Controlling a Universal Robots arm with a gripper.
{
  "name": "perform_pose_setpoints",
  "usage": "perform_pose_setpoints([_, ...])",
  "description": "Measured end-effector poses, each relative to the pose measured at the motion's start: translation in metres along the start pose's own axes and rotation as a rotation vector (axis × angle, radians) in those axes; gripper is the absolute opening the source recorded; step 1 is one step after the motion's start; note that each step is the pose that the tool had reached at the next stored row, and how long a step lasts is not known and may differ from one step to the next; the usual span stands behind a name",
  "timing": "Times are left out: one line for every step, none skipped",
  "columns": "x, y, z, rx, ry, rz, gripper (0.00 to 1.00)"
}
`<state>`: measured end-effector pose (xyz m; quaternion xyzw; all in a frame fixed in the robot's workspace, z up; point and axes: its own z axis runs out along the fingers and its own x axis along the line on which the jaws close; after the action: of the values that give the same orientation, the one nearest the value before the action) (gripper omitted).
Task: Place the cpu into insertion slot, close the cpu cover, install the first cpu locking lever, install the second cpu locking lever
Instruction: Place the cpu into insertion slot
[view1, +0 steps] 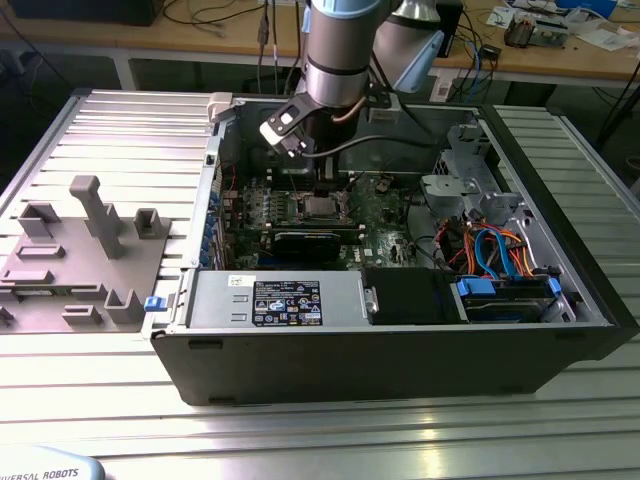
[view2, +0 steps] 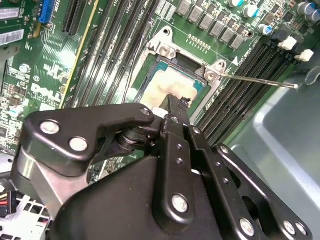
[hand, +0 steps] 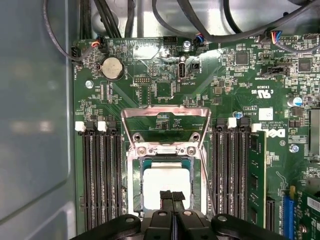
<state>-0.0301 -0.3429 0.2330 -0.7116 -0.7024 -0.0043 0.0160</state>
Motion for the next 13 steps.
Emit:
perform_pose_setpoints([0.0,0.0,-0.0013,-0.0001,0.0,0.0,0.11])
perform_pose_setpoints([0.0001,0.0,-0.0024,-0.0001,0.0001,0.0,0.11])
perform_pose_setpoints([0.0001,0.0,-0.0037,-0.0001,0.0001,0.0,0.11])
perform_pose_setpoints([0.0002,-0.0001,-0.005,-0.0001,0.0001,0.0,0.11])
perform_pose_setpoints([0.0002,-0.0001,-0.007,-0.0001,0.0001,0.0,0.11])
perform_pose_setpoints([0.0003,-0.0001,-0.0086,-0.0001,0.0001,0.0,0.11])
perform_pose_setpoints([0.0003,-0.0002,-0.0112,-0.0001,0.0001,0.0,0.11])
perform_pose_setpoints([0.0004,-0.0002,-0.0126,0.0,0.0,0.0,0.11])
perform_pose_setpoints([0.0004,-0.0002,-0.0146,0.0,0.0,0.0,0.11])
perform_pose_setpoints([0.0005,-0.0003,-0.0178,-0.0001,0.0001,0.0,0.11])
perform_pose_setpoints([0.0006,-0.0003,-0.0201,0.0,0.0,0.0,0.11])
perform_pose_setpoints([0.0007,-0.0004,-0.0226,-0.0001,0.0,0.0,0.11])
perform_pose_setpoints([0.0008,-0.0004,-0.0261,0.0,0.0,0.0,0.11])
